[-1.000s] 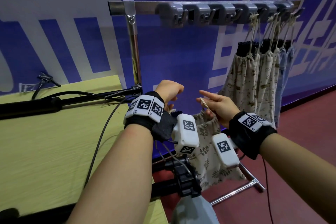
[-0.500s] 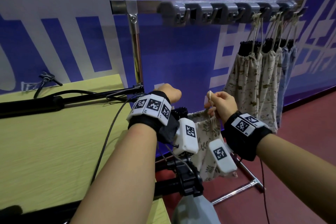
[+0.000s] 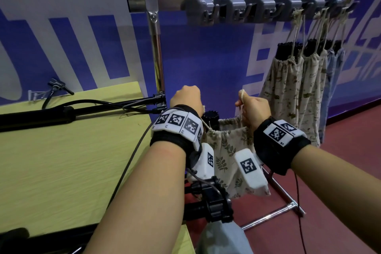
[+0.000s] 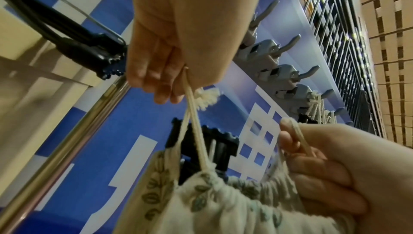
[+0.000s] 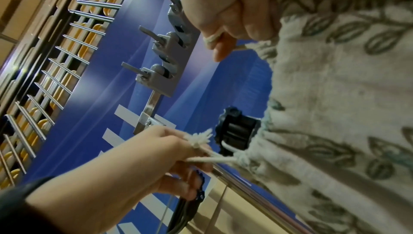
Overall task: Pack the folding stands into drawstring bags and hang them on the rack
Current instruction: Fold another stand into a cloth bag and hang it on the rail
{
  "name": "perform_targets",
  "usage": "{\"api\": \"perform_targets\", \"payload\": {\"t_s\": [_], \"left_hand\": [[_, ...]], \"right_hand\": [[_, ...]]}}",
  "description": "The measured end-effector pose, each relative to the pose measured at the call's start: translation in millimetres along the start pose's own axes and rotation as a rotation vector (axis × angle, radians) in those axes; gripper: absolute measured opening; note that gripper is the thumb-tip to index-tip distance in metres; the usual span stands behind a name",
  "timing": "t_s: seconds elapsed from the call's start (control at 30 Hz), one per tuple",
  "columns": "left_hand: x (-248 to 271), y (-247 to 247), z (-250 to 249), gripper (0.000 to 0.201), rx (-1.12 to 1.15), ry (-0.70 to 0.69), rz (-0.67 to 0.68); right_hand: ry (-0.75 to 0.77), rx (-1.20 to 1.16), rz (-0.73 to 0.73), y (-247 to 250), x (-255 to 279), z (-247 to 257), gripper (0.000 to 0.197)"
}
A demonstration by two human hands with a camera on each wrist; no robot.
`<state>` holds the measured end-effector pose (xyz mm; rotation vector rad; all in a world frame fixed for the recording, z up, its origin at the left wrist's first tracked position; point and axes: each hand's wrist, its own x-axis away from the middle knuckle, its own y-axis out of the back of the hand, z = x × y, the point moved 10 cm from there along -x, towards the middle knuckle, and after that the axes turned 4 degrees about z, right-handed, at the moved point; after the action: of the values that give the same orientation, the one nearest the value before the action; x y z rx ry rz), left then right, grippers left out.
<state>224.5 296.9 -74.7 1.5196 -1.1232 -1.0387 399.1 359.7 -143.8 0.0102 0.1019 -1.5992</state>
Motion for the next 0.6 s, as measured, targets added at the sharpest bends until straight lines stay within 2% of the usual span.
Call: {"api": "perform_targets", "payload": {"t_s": [0.07,0.17,0.33,0.47,0.6], "left_hand": [[0,0,6,0.015,0.067,0.031,-0.003],[-1,-9,17,0.019,0.219,0.108,0.077],[-4,-39,13,0.020,0.801,0.170,0.314],[-1,-36,6,0.024,1.215,0.231,0.289],[0,-30,4,0.024,1.358,0.221,0.248]], "right_hand": [[-0.006,0.001,-0.001,3,-1,-1,0.042],[-0.038,-0.051,0.007,7,0,-4,0.034],[-0.158,-0.251,0.007,17,-4,-17,0.022],[-0.132,-0.195,0.071,14,-2,-14,0.026],[-0.007,-0.136,0.116,12,-2,-4,0.036]]}}
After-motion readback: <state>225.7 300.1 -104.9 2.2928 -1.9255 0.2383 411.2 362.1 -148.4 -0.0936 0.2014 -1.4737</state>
